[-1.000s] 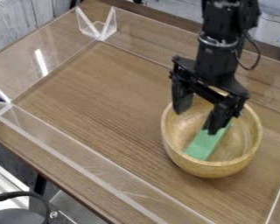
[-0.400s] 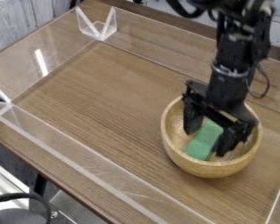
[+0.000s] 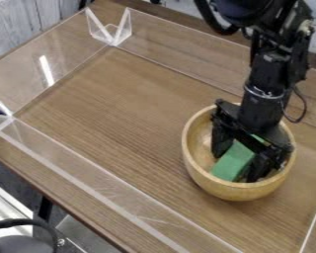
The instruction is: Remove the green block from inside the brown bowl and put it on the table
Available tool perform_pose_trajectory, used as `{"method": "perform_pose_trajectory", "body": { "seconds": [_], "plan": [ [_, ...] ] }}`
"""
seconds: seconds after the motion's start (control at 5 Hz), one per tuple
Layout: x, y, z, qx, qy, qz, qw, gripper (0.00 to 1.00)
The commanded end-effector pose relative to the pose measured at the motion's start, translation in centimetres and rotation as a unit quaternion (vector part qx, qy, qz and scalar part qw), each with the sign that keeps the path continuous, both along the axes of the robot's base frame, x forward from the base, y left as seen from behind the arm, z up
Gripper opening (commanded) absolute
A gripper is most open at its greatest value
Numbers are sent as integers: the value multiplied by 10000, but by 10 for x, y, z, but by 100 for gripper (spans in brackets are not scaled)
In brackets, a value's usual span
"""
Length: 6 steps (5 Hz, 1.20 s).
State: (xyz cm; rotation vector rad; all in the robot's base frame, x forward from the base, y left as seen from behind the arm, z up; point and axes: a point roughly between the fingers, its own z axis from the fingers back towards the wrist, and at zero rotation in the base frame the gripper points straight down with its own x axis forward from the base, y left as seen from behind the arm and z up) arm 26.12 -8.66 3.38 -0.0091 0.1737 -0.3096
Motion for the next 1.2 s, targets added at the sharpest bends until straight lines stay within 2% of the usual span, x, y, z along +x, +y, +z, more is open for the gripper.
{"method": "perform_pose_trajectory", "body": {
  "seconds": [0.0, 0.6, 1.0],
  "plan": [
    [15, -6, 18, -38, -435, -75, 9990, 100],
    [20, -5, 24, -1, -724, -126, 9973, 100],
    [24, -4, 21, -1, -829, -157, 9964, 100]
  ]
}}
